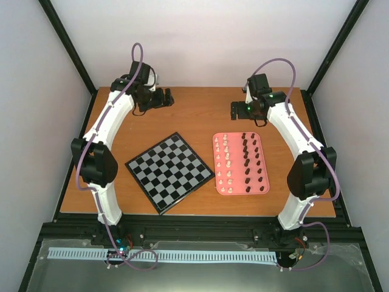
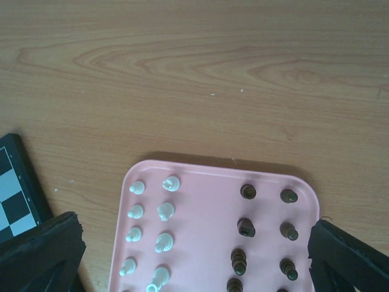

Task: Set up the chess pieces on the board
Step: Pick up the chess piece from the storage box.

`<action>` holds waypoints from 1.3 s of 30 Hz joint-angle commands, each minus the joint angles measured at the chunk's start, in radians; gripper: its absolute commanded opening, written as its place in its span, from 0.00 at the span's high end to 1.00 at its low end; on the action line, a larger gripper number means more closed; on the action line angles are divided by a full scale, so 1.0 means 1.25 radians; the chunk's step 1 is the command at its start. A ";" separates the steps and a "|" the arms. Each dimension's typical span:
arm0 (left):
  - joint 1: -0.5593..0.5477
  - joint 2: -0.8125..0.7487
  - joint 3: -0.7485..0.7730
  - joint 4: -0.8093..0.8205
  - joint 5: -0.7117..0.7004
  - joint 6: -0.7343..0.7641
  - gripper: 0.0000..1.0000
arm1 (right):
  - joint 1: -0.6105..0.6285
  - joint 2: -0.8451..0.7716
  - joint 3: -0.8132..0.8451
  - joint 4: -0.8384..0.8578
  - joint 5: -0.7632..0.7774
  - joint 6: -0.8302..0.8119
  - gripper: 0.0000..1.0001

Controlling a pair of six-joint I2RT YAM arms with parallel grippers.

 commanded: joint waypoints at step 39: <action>0.001 0.013 -0.040 -0.059 -0.025 0.051 0.00 | -0.024 0.221 0.105 -0.147 0.024 -0.032 0.54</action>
